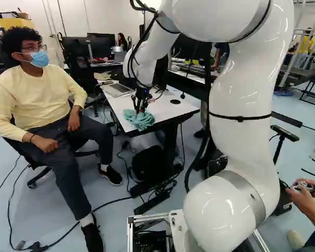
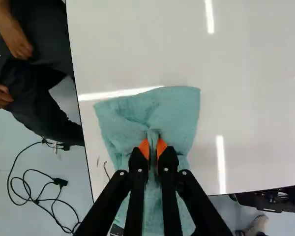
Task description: Clean the table with the green towel
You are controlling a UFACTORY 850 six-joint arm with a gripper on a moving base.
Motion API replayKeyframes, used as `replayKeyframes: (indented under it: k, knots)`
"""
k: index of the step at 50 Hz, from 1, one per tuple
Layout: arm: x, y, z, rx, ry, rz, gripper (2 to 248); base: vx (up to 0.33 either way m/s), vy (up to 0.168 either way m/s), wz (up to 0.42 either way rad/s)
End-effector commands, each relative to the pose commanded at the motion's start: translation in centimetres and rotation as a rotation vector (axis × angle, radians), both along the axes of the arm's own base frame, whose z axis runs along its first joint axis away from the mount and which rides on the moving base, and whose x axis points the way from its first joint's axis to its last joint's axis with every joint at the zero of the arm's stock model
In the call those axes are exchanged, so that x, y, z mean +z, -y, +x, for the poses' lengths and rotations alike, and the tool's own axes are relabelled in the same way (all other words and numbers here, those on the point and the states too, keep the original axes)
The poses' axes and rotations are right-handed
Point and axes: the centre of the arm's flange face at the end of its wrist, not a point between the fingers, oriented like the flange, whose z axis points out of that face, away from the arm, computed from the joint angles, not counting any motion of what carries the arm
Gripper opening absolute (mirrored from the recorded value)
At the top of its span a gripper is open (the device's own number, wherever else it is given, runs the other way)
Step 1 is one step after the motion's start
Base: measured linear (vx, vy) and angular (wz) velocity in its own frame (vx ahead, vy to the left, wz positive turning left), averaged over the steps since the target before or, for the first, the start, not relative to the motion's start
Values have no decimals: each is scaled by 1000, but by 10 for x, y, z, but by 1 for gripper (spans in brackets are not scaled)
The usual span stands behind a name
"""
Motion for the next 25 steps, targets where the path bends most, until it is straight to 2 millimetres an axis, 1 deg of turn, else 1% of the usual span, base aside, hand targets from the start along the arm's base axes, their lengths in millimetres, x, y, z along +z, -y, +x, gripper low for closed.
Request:
replayKeyframes:
  k: [13, 25]
  knots:
    - [-1, -18, 20, 18, 16, 5, 39, 0, 0, 0]
    - [-1, -40, 31, 46, 28, 10, 39, 0, 0, 0]
